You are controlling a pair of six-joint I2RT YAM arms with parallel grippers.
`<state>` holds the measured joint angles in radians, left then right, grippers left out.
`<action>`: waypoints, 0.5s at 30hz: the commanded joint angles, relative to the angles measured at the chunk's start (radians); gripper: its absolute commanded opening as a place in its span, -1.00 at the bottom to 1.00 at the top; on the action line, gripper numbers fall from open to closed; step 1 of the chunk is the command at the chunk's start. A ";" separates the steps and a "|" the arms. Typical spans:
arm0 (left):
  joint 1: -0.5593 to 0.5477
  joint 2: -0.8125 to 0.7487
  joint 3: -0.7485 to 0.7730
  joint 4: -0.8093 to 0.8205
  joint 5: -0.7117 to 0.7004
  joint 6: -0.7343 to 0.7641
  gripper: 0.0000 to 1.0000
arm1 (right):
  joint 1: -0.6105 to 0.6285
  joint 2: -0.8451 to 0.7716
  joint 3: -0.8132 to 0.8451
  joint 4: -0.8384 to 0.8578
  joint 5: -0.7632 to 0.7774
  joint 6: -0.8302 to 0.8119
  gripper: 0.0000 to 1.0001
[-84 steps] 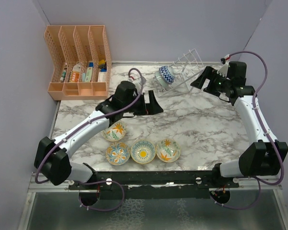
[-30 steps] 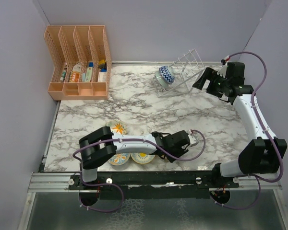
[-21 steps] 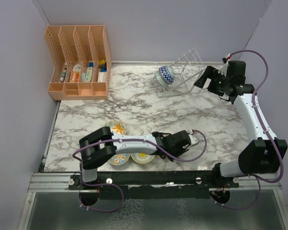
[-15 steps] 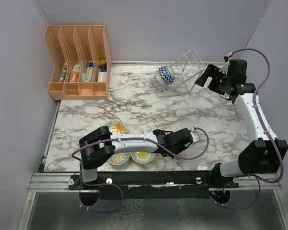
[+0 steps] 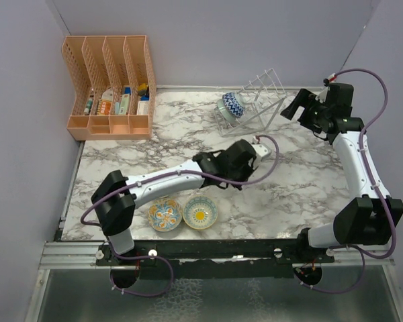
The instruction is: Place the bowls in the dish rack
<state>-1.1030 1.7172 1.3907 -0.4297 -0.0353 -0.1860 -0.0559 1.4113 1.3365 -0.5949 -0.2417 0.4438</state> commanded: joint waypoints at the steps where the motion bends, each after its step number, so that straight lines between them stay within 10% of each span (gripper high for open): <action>1: 0.155 -0.105 0.139 0.061 0.159 -0.086 -1.00 | -0.024 -0.032 0.010 -0.020 0.037 0.006 0.83; 15: 0.501 0.158 0.333 0.901 0.613 -0.995 -1.00 | -0.028 0.021 0.045 0.003 -0.023 0.023 0.82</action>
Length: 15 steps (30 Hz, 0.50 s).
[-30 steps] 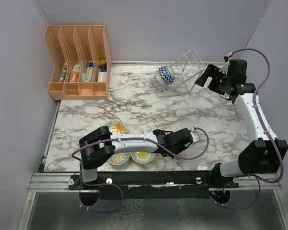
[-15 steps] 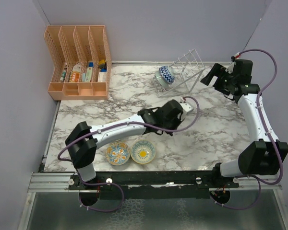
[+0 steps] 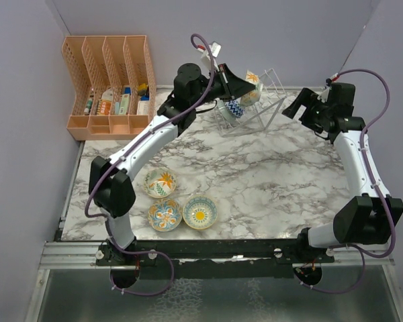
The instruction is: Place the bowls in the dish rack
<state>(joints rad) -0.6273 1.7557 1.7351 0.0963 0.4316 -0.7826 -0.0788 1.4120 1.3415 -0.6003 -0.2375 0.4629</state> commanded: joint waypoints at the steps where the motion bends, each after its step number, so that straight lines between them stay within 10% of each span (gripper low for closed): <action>1: 0.031 0.150 -0.009 0.426 0.143 -0.458 -1.00 | -0.006 0.024 0.043 0.008 -0.029 0.001 0.82; 15: 0.069 0.332 -0.002 0.731 -0.153 -0.817 -1.00 | -0.013 0.059 0.035 0.022 -0.061 -0.009 0.82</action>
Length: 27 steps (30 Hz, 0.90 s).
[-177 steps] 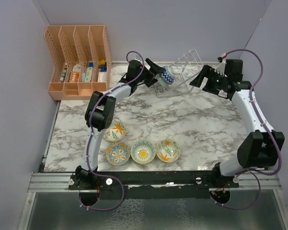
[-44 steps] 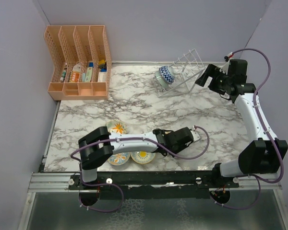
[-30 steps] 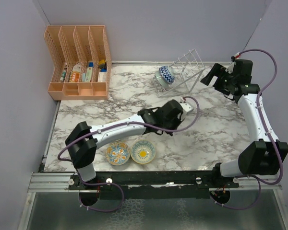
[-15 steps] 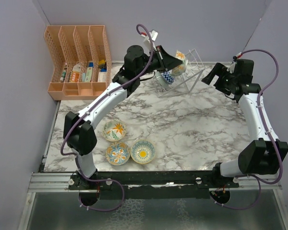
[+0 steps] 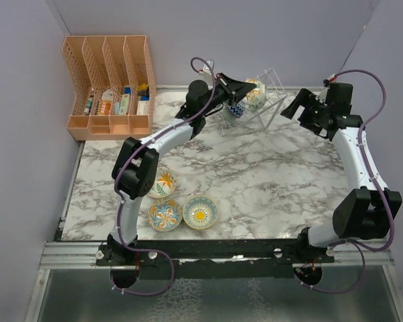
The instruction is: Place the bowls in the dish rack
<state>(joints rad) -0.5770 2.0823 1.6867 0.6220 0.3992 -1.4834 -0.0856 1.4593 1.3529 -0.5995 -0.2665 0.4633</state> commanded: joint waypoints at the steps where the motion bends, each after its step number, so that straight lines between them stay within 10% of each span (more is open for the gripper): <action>1: 0.023 0.011 0.041 0.218 -0.141 -0.126 -1.00 | -0.006 0.016 0.025 0.021 -0.033 -0.008 0.82; 27: 0.108 0.175 0.061 0.253 -0.303 -0.214 -1.00 | -0.014 0.103 0.071 0.029 -0.045 -0.029 0.82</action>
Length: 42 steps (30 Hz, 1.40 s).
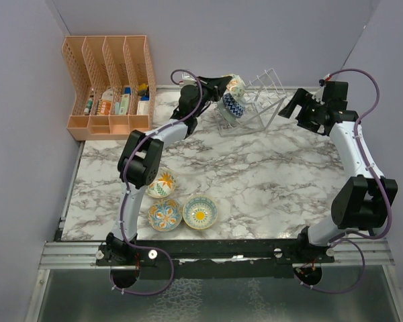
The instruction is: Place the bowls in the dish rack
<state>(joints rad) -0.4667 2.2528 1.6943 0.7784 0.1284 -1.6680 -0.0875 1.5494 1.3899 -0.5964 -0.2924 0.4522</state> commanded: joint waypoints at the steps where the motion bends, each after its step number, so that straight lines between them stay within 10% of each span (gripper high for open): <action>1: -0.003 0.010 0.056 0.103 -0.030 -0.031 -1.00 | -0.013 0.013 0.032 0.027 -0.019 -0.018 0.82; 42: -0.047 0.146 0.183 0.092 -0.024 -0.054 -1.00 | -0.018 0.045 0.020 0.032 -0.042 -0.029 0.82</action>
<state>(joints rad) -0.5144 2.4054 1.8458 0.8211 0.1192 -1.7145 -0.0998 1.5803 1.3899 -0.5884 -0.3096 0.4397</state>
